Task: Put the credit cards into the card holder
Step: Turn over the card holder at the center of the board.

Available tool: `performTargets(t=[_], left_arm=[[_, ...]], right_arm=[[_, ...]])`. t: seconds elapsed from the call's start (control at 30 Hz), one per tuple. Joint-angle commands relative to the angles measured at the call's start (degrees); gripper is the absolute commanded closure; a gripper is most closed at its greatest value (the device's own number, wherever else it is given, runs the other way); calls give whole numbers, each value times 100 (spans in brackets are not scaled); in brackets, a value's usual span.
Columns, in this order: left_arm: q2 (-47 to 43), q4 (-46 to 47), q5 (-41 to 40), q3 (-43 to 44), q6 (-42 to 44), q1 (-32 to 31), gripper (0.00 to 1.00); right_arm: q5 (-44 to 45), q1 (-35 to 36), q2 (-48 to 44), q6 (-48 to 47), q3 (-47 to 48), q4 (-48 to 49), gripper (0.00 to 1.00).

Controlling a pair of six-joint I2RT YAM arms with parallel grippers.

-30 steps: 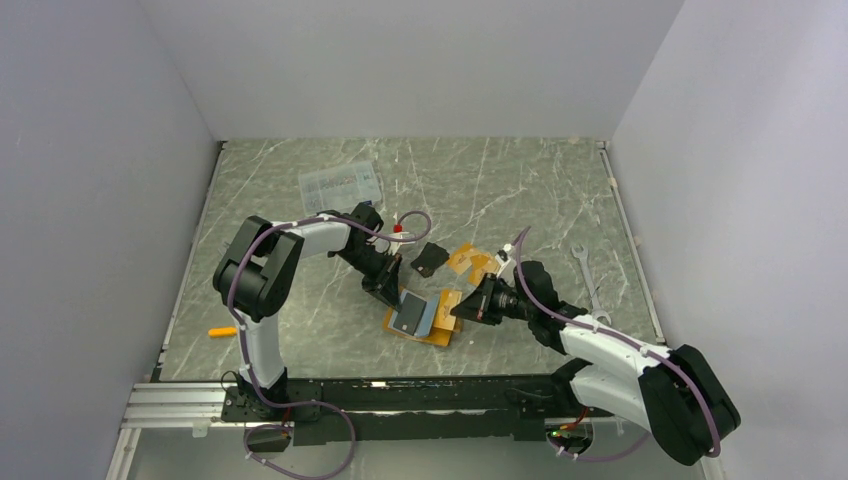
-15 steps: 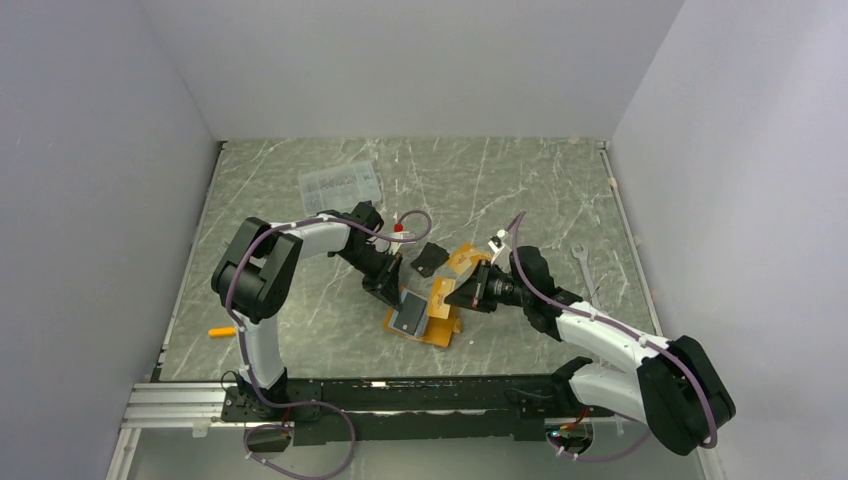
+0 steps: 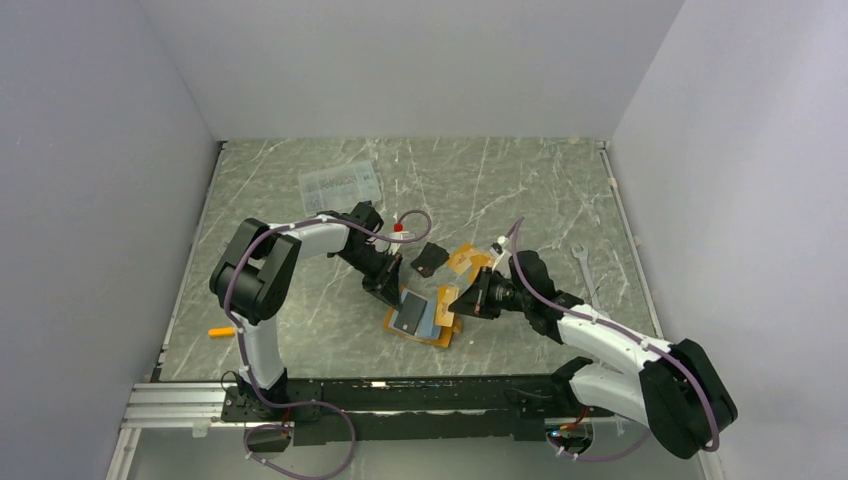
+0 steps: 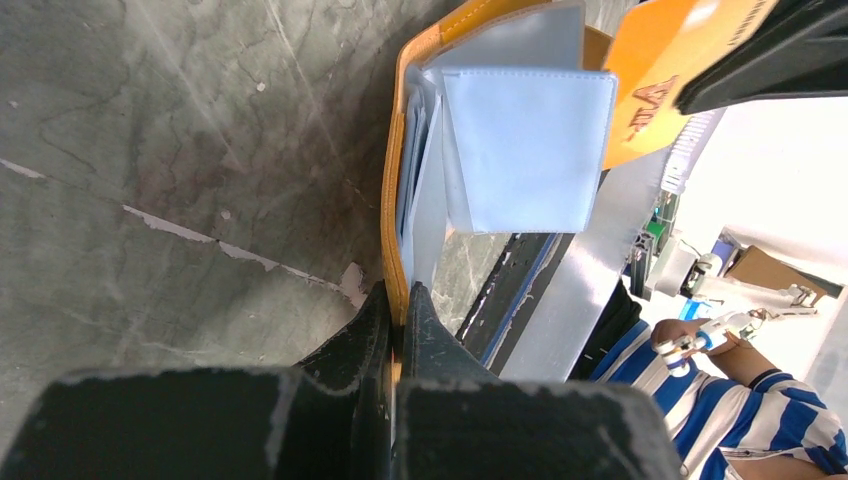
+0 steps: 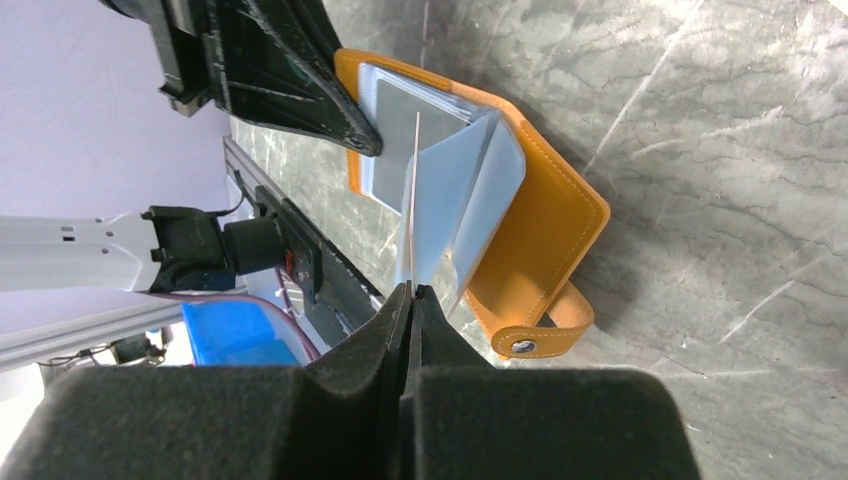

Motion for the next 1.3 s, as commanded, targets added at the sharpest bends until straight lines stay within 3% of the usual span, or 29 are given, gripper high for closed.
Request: performTargets(t=[0.0, 0.23, 0.4, 0.47, 0.63, 0.83, 1.07, 1.27], left_arm=[[-258, 130, 29, -40, 141, -23, 99], [-269, 139, 45, -43, 129, -23, 99], [-219, 170, 44, -40, 91, -23, 99], [-166, 168, 99, -29, 73, -20, 93], [-71, 278, 404, -69, -111, 140, 62], [-26, 603, 1047, -317, -450, 666, 55], [158, 639, 1338, -274, -481, 662, 57], [399, 711, 748, -234, -603, 447, 80]], right_arm=[[-25, 158, 278, 129, -53, 517, 100], [135, 258, 123, 33, 142, 234, 100], [105, 579, 772, 75, 349, 701, 100], [109, 672, 1067, 43, 443, 846, 100], [-8, 694, 1635, 23, 528, 1208, 100], [-46, 690, 1935, 13, 445, 1399, 100], [-258, 688, 2414, 84, 409, 1840, 100], [-413, 682, 2455, 170, 133, 2177, 100]])
